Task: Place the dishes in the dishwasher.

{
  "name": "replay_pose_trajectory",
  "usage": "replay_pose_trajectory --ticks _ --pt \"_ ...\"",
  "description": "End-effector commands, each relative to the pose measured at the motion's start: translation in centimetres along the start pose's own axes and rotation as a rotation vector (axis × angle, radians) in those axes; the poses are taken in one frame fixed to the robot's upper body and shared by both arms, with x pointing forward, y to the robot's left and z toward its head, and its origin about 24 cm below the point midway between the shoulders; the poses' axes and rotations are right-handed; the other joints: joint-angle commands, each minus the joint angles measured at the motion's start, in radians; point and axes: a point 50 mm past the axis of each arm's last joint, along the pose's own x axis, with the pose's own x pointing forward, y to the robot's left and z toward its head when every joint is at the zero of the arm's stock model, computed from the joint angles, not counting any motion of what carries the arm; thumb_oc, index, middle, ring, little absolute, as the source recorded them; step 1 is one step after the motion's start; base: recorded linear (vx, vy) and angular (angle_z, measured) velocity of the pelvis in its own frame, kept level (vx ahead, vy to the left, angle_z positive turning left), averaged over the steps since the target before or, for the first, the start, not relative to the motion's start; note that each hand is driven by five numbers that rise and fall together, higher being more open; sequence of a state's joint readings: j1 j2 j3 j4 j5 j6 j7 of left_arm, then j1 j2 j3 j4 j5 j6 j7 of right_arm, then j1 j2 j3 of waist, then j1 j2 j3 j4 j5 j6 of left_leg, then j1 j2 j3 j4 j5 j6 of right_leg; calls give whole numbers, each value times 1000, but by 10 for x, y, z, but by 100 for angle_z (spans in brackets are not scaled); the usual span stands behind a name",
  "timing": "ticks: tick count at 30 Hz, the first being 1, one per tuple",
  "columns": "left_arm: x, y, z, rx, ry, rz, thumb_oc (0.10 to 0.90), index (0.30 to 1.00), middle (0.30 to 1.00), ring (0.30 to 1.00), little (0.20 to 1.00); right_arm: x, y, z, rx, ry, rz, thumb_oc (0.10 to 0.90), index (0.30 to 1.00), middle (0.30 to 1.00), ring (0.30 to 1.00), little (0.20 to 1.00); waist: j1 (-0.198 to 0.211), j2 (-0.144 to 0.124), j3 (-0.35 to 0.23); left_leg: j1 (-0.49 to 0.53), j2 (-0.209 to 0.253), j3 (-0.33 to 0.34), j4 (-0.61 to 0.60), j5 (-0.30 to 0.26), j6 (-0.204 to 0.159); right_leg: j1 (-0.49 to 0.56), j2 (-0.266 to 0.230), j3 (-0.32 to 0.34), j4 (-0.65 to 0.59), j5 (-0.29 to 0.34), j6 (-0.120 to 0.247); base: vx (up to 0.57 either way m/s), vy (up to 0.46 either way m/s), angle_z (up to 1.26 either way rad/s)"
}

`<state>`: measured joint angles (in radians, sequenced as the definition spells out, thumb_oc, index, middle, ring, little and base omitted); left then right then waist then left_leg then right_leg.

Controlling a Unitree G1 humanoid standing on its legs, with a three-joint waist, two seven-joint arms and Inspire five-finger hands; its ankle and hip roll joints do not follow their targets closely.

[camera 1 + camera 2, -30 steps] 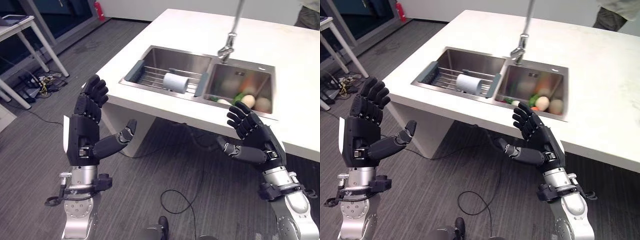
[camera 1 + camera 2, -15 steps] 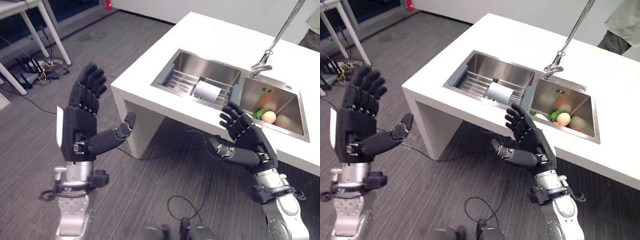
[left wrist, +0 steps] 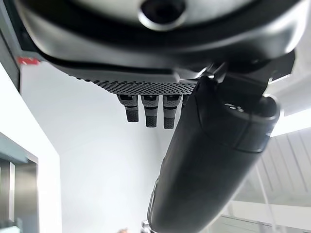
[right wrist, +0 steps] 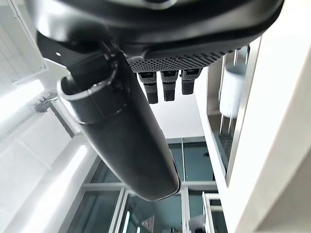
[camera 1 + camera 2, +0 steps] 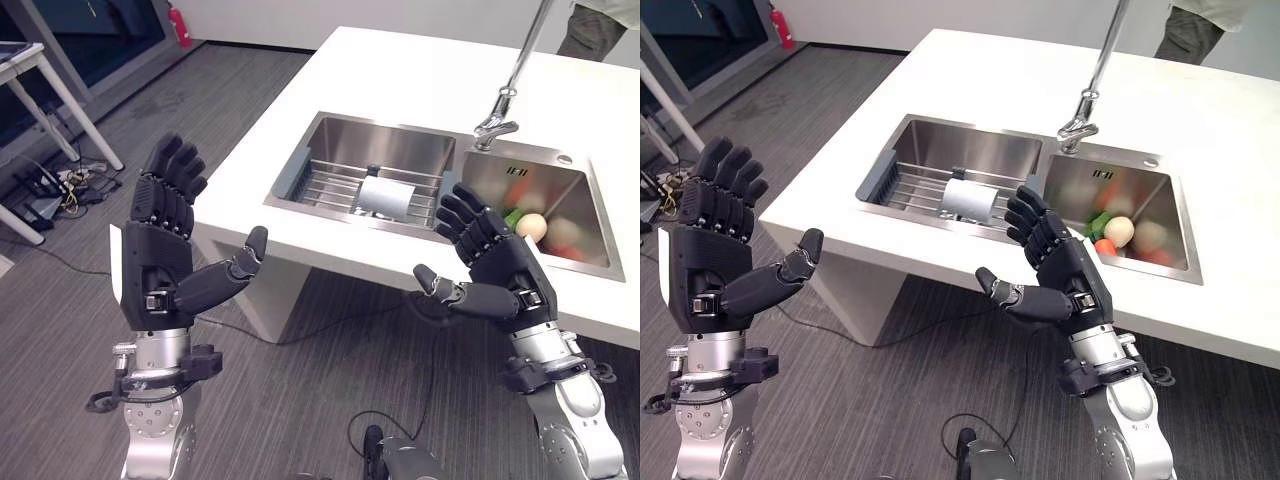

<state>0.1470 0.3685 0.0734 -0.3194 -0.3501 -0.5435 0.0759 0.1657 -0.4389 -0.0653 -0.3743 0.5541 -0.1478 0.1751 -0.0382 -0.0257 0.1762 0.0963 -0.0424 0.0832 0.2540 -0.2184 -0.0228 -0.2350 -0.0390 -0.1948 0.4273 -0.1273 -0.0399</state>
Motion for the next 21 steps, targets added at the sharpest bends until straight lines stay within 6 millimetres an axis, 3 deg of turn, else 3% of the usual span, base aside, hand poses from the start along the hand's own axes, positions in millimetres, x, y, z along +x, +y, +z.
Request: replay_pose_trajectory --ticks 1,4,6,8,9,11,14,21 --pt "14 -5 35 -20 -225 -68 800 900 900 900 900 9 -2 40 -8 -264 1 800 900 900 900 900 -11 -30 -56 -37 65 55 142 57 -16 99 -40 47 -127 -76 72 129 -200 -6" --pt "10 -2 32 -13 -206 -49 800 900 900 900 900 7 -3 35 -13 -246 19 800 900 900 900 900 -3 -31 -41 -174 50 21 380 61 3 124 -19 75 -127 -86 48 142 -135 -32" --pt "11 -2 29 -21 -194 -46 800 900 900 900 900 10 -2 33 -14 -244 15 800 900 900 900 900 10 -39 -32 -180 60 39 233 25 23 140 -25 69 -127 -101 59 136 -2 -39" --pt "9 -2 30 -19 -201 -47 800 900 900 900 900 12 0 33 -21 -249 17 800 900 900 900 900 20 -20 -23 -180 71 23 46 35 4 156 -12 71 -127 -123 71 134 169 -47" --pt "9 -1 30 -31 -201 -40 800 900 900 900 900 11 0 35 -29 -243 19 800 900 900 900 900 20 15 -25 -253 100 -31 46 31 -27 168 14 67 -127 -143 77 164 263 -29" --pt "11 -3 31 -44 -209 -36 800 900 900 900 900 10 -1 37 -37 -239 19 800 900 900 900 900 20 27 -28 -287 116 -44 46 48 -42 180 17 63 -127 -163 75 158 250 -5" --pt "11 -4 31 -27 -221 -38 800 900 900 900 900 6 -4 40 -37 -235 23 800 900 900 900 900 16 32 -37 -289 125 -34 46 40 -37 188 -2 51 -127 -177 78 137 247 -18" --pt "18 2 32 -28 -213 -44 800 900 900 900 900 1 -4 39 -35 -243 -9 800 900 900 900 900 11 33 -54 -244 92 -24 46 -4 -4 194 -44 31 -127 -159 111 157 236 -6"
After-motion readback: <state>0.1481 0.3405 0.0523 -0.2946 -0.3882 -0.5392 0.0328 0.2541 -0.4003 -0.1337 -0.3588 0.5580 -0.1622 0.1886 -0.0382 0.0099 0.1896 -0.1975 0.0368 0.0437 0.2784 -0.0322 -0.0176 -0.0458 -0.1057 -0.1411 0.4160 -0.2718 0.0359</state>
